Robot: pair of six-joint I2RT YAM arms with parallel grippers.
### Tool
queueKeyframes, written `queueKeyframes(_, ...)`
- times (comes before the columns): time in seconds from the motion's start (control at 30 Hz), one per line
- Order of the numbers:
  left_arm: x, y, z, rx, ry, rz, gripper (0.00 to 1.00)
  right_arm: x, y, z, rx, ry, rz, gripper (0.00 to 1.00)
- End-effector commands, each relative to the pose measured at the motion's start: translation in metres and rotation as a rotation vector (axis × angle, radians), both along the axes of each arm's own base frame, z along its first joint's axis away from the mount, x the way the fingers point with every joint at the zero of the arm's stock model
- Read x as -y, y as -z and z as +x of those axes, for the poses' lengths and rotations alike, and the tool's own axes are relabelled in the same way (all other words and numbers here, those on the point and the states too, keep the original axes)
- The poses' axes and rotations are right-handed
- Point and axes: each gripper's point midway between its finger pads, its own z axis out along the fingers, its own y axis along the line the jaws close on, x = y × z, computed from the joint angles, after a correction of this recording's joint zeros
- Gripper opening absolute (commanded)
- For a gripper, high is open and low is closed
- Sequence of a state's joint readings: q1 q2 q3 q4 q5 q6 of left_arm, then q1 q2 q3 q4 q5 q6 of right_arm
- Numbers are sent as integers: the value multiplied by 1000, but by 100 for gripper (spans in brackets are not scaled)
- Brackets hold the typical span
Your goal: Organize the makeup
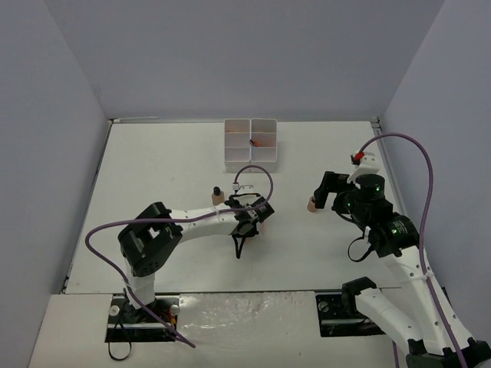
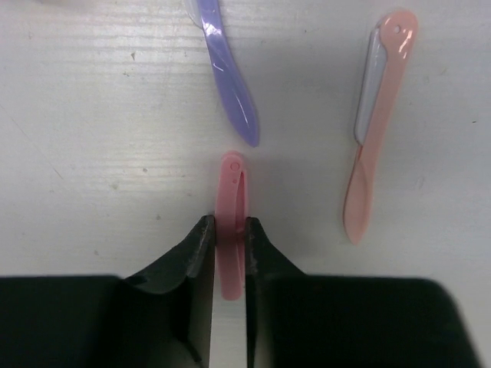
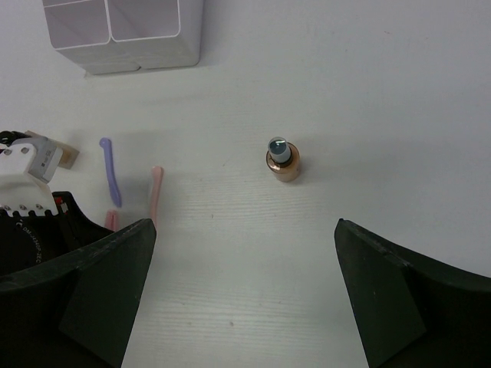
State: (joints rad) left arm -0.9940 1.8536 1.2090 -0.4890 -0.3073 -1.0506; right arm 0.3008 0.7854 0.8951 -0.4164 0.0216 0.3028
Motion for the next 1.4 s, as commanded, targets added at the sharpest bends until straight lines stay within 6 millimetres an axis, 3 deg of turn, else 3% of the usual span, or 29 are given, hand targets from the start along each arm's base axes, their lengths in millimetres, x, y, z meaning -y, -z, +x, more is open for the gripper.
queueKeyframes(0.0, 3, -25, -1, 42, 10, -38, 0, 0, -33, 15, 90, -8, -16, 100)
queueKeyframes(0.17, 5, -96, 32, 259, 121, -32, 0, -1, -36, 17, 94, -22, -23, 100)
queueKeyframes(0.3, -4, -174, 77, 489, 283, 44, 0, -4, -35, 18, 86, -30, -16, 100)
queueKeyframes(0.43, -19, -214, 133, 615, 462, 9, 0, -2, -35, 20, 86, -16, -19, 100)
queueKeyframes(0.63, -38, -248, 208, 753, 736, 18, 0, 2, -38, 22, 93, 14, -25, 100)
queueKeyframes(0.73, -44, -241, 239, 750, 854, 76, 0, 6, -37, 24, 92, 32, -39, 100)
queueKeyframes(0.97, -43, -233, 278, 780, 1046, 159, 0, 8, -37, 27, 86, 65, -30, 100)
queueKeyframes(1.07, -43, -221, 288, 779, 1090, 206, 0, 5, -35, 27, 76, 51, -18, 100)
queueKeyframes(1.37, -27, -214, 305, 847, 1148, 206, 0, -6, -28, 24, 46, 11, 24, 100)
